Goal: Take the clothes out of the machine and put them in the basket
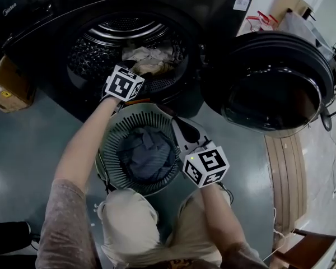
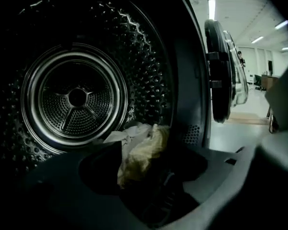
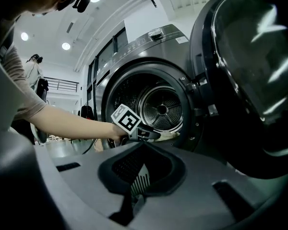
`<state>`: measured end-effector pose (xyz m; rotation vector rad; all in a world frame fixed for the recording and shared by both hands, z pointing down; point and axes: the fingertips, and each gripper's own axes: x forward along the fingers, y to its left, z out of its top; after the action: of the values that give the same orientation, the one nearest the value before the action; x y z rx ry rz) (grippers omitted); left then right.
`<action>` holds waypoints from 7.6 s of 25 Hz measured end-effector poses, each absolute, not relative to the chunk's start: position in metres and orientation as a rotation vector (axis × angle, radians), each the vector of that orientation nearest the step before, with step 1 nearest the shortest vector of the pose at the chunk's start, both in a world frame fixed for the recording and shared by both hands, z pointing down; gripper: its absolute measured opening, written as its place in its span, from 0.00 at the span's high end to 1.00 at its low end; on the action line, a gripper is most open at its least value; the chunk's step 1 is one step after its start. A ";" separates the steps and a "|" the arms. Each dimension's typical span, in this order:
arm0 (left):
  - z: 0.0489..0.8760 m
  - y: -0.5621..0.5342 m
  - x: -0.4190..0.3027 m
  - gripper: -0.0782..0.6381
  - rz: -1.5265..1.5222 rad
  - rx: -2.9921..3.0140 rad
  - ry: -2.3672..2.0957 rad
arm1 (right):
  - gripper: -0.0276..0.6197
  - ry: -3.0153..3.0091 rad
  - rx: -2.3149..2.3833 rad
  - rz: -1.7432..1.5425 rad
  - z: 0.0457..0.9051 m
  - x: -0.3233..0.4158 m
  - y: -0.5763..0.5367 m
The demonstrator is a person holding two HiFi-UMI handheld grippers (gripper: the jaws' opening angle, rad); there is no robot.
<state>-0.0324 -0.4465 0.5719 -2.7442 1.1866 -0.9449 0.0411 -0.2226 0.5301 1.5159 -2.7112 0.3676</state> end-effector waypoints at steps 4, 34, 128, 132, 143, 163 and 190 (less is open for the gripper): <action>0.589 -0.469 -0.025 0.47 -1.012 -2.744 1.119 | 0.96 -2.698 1.499 0.357 0.533 0.032 -0.224; 0.535 -0.359 -0.044 0.88 -0.789 -2.984 1.236 | 0.96 -2.674 1.529 0.371 0.539 0.054 -0.218; 0.559 -0.152 -0.061 0.61 -1.253 -3.054 0.999 | 0.96 -2.786 1.515 0.417 0.524 0.065 -0.204; 0.574 -0.157 -0.079 0.50 -1.370 -2.965 1.021 | 0.96 -2.786 1.508 0.396 0.522 0.064 -0.201; 0.571 -0.184 -0.080 0.48 -1.131 -3.080 1.099 | 0.96 -2.770 1.463 0.388 0.530 0.049 -0.205; 0.444 -0.223 -0.131 0.52 -0.742 -3.275 1.294 | 0.96 -2.554 1.288 0.549 0.428 -0.010 -0.225; -0.054 -0.191 -0.153 0.54 -0.210 -3.351 1.029 | 0.96 -2.631 1.224 0.417 -0.050 -0.044 -0.184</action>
<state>-0.1530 -0.1907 -0.0539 -3.3515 1.0292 -0.2099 -0.0438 -0.1837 -0.0499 1.2242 -2.6313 0.4171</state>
